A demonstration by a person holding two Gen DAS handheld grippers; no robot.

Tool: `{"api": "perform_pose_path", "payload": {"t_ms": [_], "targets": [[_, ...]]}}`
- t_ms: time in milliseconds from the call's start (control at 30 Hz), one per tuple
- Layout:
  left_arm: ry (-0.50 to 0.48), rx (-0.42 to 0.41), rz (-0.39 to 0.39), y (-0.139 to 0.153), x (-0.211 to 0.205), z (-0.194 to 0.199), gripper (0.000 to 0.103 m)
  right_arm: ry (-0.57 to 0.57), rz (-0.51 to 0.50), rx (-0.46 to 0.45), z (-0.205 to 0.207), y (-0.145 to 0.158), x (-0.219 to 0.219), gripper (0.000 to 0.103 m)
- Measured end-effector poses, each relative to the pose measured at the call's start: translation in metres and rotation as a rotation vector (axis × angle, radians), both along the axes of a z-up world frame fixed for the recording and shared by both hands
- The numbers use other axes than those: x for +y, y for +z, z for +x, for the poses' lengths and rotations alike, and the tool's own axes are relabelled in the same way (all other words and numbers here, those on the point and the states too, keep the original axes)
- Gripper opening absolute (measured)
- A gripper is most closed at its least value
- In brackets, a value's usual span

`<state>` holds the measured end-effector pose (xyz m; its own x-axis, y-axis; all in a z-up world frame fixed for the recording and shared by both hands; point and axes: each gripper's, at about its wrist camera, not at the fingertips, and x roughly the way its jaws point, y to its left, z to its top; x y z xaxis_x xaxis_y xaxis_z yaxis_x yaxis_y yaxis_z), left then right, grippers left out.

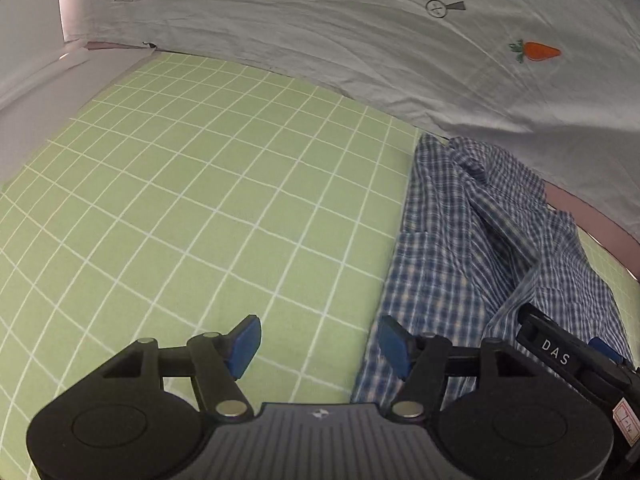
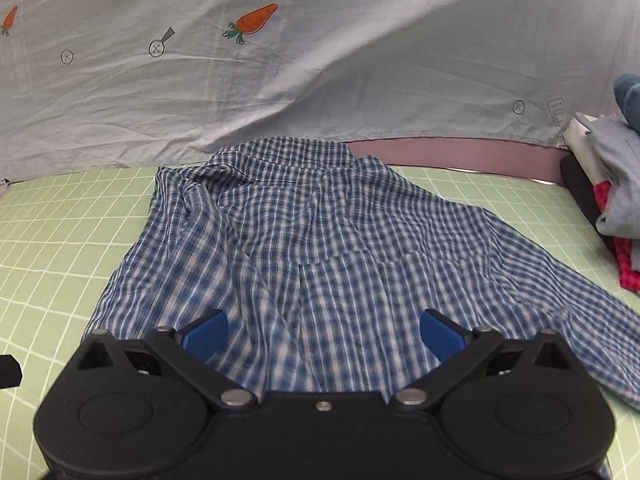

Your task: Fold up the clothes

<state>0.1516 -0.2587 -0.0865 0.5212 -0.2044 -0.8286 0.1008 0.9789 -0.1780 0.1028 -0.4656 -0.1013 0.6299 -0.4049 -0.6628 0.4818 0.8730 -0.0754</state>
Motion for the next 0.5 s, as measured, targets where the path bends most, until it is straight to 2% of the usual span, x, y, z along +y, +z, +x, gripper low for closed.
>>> {"api": "perform_pose_path", "payload": {"t_ms": [233,500], "targets": [[0.034,0.039,0.042,-0.024,-0.011,0.049,0.07,0.019,0.029,0.045,0.061,-0.033,-0.005,0.103],[0.026,0.026,0.075,-0.027,-0.019,0.06,0.073,0.069,0.068,0.032,0.102,-0.034,-0.018,0.103]]}}
